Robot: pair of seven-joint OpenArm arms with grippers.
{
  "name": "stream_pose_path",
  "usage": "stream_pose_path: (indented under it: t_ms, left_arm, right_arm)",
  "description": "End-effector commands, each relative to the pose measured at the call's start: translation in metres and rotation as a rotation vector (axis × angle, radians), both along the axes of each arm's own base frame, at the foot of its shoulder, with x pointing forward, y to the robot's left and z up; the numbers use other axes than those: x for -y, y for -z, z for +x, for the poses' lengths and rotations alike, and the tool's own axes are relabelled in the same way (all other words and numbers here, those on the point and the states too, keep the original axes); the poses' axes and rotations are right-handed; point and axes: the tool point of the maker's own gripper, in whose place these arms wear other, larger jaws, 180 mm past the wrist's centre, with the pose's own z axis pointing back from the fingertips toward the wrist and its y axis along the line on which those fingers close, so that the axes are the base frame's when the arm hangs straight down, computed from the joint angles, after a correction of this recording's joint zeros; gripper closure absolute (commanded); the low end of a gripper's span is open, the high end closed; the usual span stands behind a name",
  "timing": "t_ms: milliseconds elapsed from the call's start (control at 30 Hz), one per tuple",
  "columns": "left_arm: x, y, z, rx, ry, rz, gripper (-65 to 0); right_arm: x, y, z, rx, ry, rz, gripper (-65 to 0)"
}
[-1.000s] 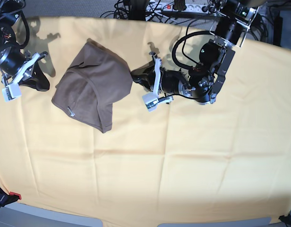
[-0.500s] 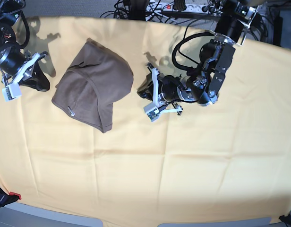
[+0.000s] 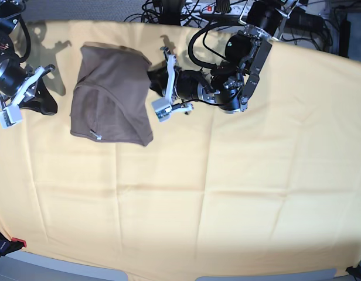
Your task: Fold the T-shirt properly
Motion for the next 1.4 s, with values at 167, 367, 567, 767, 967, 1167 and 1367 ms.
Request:
stream_pose_path:
  t_ms: [167,367,567,767,967,1167,1367]
  left_arm:
    - [0.009,-0.021,-0.002,0.013,0.042,-0.086,0.0]
    - [-0.004,-0.032,0.011,0.032,0.029,-0.077,0.0]
    - [-0.013,-0.059,-0.006,-0.030,0.045,-0.211,0.0]
    - [-0.037,-0.073,-0.028,-0.011,0.048,-0.236,0.0]
    - [-0.064,-0.071,-0.070,-0.006,0.050,-0.168,0.0]
    - [-0.106,-0.070,-0.100,-0.059,-0.058,-0.059,0.0]
    - [-0.145,-0.063,-0.154,-0.183,-0.097,0.095,0.0]
  right_arm:
    - [0.003,-0.015,0.005,0.047,-0.022,-0.022,0.0]
    - [-0.003,-0.032,0.004,0.088,-0.052,0.059,0.0]
    - [0.006,-0.026,-0.029,-0.018,-0.063,0.100,0.0]
    - [0.037,-0.020,-0.058,-0.076,0.043,0.055,0.0]
    - [0.059,-0.009,-0.097,-0.181,0.125,0.016,0.0]
    - [0.069,0.003,-0.138,-0.285,0.202,0.012,0.0]
    - [0.058,0.023,-0.189,-0.435,0.253,0.062,0.0]
